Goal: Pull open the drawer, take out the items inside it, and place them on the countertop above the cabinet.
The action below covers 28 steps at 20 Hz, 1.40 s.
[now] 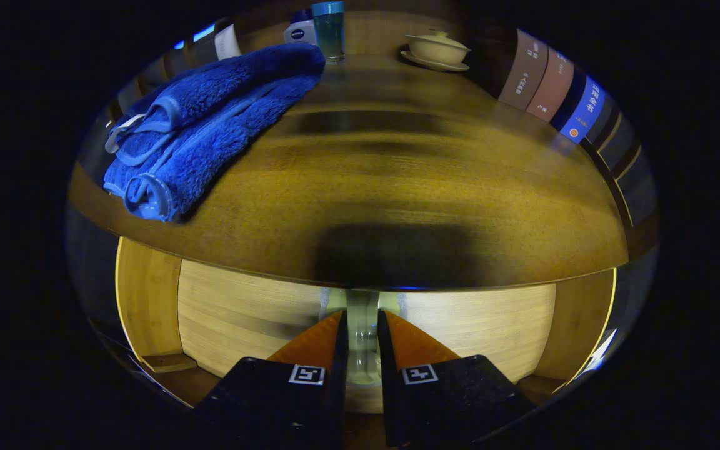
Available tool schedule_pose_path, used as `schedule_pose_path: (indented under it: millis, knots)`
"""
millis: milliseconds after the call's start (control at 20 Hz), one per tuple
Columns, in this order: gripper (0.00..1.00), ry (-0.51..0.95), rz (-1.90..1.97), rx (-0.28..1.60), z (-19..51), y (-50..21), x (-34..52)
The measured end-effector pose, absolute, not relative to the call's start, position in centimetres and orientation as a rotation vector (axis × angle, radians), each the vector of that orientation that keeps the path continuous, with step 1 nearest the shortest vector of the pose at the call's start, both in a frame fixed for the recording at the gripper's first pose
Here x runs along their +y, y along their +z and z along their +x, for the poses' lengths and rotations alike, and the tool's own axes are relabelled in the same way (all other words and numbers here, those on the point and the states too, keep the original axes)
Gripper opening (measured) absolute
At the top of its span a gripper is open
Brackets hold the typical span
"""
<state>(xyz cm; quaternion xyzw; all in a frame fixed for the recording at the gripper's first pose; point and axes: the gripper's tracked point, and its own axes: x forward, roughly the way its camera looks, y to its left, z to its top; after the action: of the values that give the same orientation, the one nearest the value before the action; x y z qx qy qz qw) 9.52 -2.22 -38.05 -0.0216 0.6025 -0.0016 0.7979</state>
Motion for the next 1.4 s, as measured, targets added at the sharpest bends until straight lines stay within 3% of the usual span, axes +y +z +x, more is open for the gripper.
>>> schedule_pose_path:
  millis: [300, 650, 950, 1200, 1400]
  knots:
    - [0.29, 0.031, -0.043, 1.258, 8.1, -36.2, -1.5]
    - [0.29, 0.028, -0.046, 1.008, 7.4, -29.0, -1.8]
    - [0.28, 0.01, -0.01, 1.226, 7.7, -34.7, -2.1]
    - [0.27, 0.008, -0.017, 1.233, 9.2, -35.0, -1.8]
    - [0.35, 0.025, -0.051, 1.224, 10.1, -35.0, -1.5]
